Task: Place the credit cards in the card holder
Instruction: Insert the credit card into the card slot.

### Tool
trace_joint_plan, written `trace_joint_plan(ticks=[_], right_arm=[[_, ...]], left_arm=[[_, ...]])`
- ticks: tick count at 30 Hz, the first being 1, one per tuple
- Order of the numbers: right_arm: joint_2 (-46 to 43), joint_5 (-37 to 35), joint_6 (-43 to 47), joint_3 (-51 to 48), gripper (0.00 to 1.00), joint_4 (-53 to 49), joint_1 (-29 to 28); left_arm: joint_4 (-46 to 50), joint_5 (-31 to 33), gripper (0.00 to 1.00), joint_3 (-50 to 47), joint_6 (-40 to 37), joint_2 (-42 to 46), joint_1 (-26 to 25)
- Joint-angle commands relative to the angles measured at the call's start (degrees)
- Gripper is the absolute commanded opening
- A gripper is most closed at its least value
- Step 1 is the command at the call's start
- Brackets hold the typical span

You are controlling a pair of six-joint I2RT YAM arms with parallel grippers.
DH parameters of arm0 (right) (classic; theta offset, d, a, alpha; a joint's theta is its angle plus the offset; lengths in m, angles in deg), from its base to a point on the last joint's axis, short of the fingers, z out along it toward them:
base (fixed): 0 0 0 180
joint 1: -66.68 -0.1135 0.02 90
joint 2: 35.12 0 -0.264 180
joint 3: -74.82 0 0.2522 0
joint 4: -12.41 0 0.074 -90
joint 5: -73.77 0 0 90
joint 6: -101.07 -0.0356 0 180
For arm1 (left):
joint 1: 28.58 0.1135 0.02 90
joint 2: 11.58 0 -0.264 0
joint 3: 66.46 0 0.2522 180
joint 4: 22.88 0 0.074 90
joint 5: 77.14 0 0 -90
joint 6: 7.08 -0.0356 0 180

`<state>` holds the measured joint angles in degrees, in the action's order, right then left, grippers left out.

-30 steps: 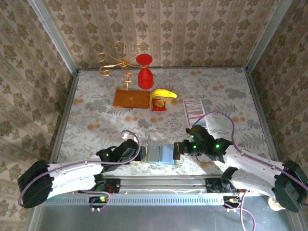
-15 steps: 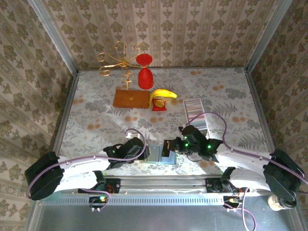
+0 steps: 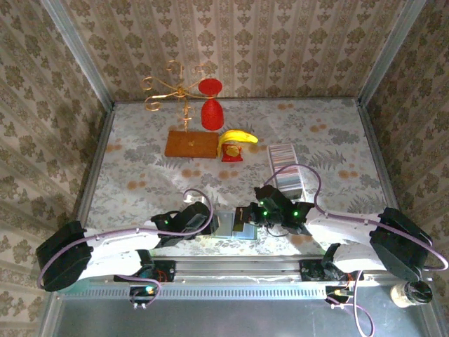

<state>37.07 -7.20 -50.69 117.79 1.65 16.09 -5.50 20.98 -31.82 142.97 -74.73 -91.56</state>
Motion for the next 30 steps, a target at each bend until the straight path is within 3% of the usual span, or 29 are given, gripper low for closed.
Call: trace_joint_plan(ticks=[1,30], right_arm=[[0.8,-2.4,-0.2,0.7,0.00,0.0,-0.4],[3.8,-0.7,-3.2,-0.6,0.00,4.7,-0.8]], left_arm=[[0.8,0.7,0.36,-0.4,0.9,-0.6,-0.4],[1.6,0.8,0.33,0.6,3.2,-5.0,-0.9]])
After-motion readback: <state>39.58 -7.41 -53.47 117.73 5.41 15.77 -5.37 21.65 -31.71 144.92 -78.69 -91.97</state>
